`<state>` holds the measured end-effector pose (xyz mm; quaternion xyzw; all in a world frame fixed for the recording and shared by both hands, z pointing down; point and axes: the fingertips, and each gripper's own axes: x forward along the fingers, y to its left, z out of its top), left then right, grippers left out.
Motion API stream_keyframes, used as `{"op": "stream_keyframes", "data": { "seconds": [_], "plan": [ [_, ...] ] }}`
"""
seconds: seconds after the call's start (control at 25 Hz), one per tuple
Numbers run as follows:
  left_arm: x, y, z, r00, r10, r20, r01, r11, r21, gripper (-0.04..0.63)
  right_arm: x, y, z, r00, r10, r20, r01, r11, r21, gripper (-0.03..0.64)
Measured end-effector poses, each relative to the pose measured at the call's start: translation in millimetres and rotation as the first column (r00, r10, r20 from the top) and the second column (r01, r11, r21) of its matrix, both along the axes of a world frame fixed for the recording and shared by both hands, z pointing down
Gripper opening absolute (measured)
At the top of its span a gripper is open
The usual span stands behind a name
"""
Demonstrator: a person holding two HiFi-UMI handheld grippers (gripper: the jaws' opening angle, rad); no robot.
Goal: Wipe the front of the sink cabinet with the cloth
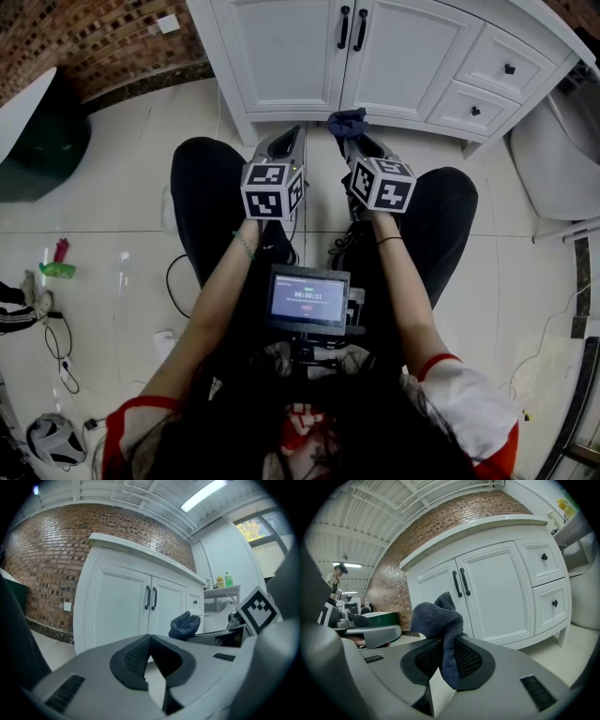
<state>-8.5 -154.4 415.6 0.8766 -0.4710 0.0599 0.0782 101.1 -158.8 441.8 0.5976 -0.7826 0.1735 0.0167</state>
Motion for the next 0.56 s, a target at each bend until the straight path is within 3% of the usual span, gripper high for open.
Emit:
{"op": "stream_keyframes", "data": {
  "seconds": [0.56],
  "plan": [
    [-1,-14,24,1.0,-0.028,-0.011,0.028,0.999,-0.023,0.032,-11,-11,20,1.0,-0.03,-0.001,0.03,0.999,-0.038,0.086]
  ]
}}
